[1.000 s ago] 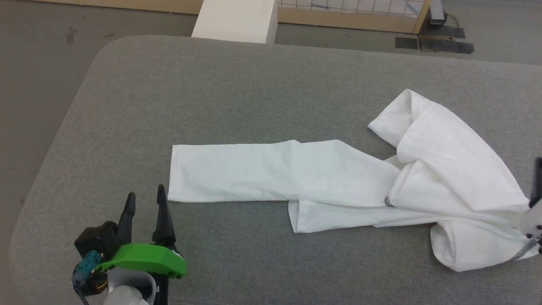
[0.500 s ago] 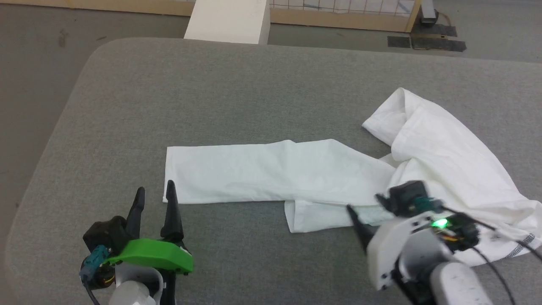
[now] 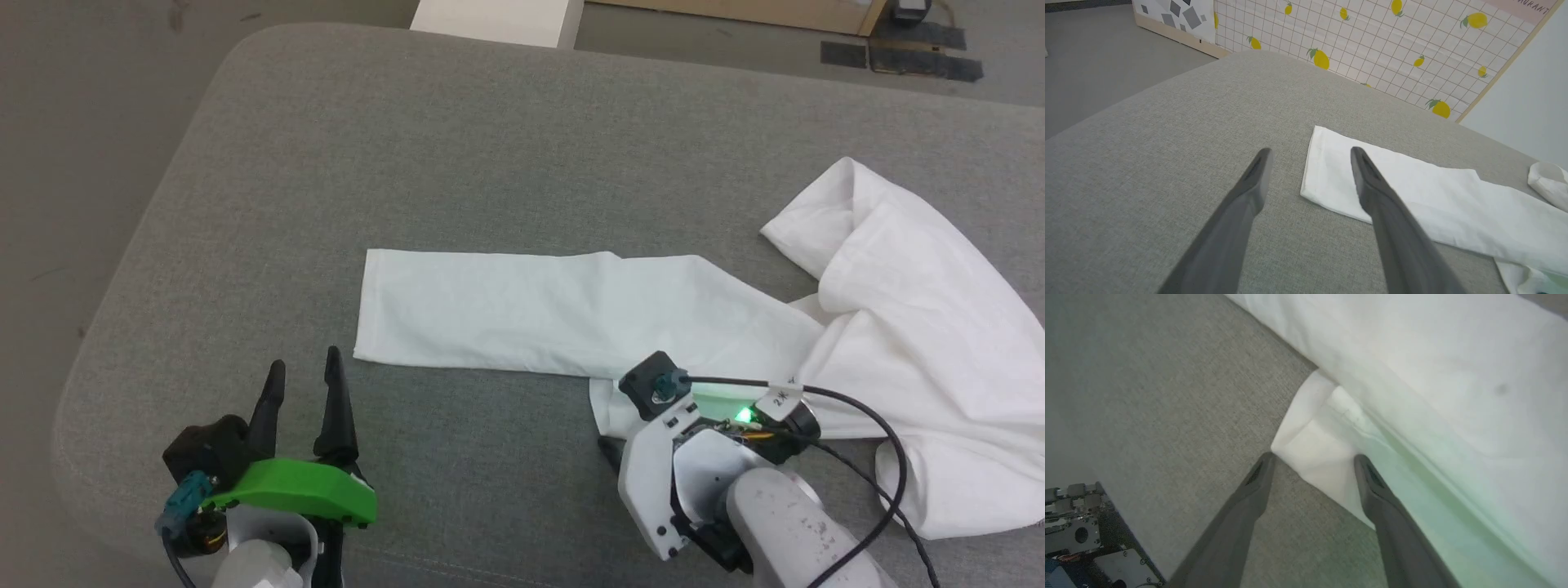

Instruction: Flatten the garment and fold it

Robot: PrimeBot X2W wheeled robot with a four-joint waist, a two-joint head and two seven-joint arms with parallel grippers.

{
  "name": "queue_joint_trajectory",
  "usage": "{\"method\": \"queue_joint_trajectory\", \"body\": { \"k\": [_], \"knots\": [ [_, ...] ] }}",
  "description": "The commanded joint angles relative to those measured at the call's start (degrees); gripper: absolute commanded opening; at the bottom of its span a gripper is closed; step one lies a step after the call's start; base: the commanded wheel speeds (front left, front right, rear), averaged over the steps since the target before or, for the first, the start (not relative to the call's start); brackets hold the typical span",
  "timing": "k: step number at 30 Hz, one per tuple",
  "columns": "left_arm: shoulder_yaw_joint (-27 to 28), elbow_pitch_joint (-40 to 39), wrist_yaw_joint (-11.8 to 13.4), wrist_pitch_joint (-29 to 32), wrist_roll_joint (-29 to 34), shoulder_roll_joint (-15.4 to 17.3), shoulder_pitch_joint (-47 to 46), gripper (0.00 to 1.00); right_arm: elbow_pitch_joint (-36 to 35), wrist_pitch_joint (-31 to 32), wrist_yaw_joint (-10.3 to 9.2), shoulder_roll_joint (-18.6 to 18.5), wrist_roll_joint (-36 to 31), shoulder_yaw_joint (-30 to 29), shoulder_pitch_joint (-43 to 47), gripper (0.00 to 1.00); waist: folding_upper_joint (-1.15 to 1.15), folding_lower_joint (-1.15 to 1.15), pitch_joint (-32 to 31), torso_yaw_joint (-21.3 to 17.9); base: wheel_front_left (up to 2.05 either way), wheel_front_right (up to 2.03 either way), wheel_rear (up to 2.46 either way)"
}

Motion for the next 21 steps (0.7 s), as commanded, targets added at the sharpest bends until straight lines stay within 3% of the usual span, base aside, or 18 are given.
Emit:
{"method": "queue_joint_trajectory", "body": {
  "k": [1,3,4,5,11,12,13,14,21],
  "knots": [
    [0.08,0.11,0.31,-0.20,-0.30,-0.12,-1.01,1.00,1.40,0.16,-0.08,0.09,-0.16,0.63,-0.97,1.00,0.00,0.00,0.24,0.24,0.00,0.00,0.00],
    [0.13,0.05,0.47,-0.21,-0.40,-0.12,-0.92,1.00,2.86,0.57,-0.08,0.19,0.47,0.64,-1.28,1.00,0.00,0.00,0.23,0.13,0.00,0.00,0.00],
    [0.13,0.02,0.53,-0.21,-0.44,-0.12,-0.87,1.00,3.19,0.51,-0.08,0.23,0.70,0.74,-1.44,0.25,0.00,0.00,0.23,0.04,0.00,0.00,0.00],
    [0.17,-0.01,0.58,-0.21,-0.49,-0.12,-0.80,1.00,3.38,0.13,-0.08,0.28,1.23,1.00,-1.59,0.00,0.00,0.00,0.12,-0.15,0.00,0.00,0.00],
    [-0.06,0.13,0.44,-0.21,-0.70,-0.13,-0.85,1.00,0.94,-0.78,-0.08,-0.35,5.85,1.29,-1.76,0.00,0.00,0.00,-0.55,-1.25,0.00,0.00,0.00],
    [-0.06,0.16,0.41,-0.21,-0.66,-0.13,-0.87,1.00,-0.10,-0.46,-0.08,-0.96,6.86,1.37,-1.43,0.00,0.00,0.00,-0.72,-1.42,0.00,0.00,0.00],
    [0.16,0.19,0.42,-0.21,-0.47,-0.13,-0.64,1.00,-5.22,1.54,-0.08,-4.10,11.01,0.17,0.97,0.00,0.00,0.00,-1.40,-2.21,0.00,0.00,0.00],
    [0.88,-0.03,0.44,-0.21,-0.19,-0.13,0.34,1.00,-16.22,5.78,-0.08,-8.65,16.80,-8.64,7.78,0.00,0.00,0.00,-2.40,-3.90,0.00,0.00,0.00],
    [1.06,-0.21,0.24,-0.21,-0.03,-0.13,0.83,1.00,-29.92,9.64,-0.08,-8.14,20.64,-31.18,13.98,0.00,0.00,0.00,-3.16,-6.63,0.00,0.00,0.00]
  ]
}}
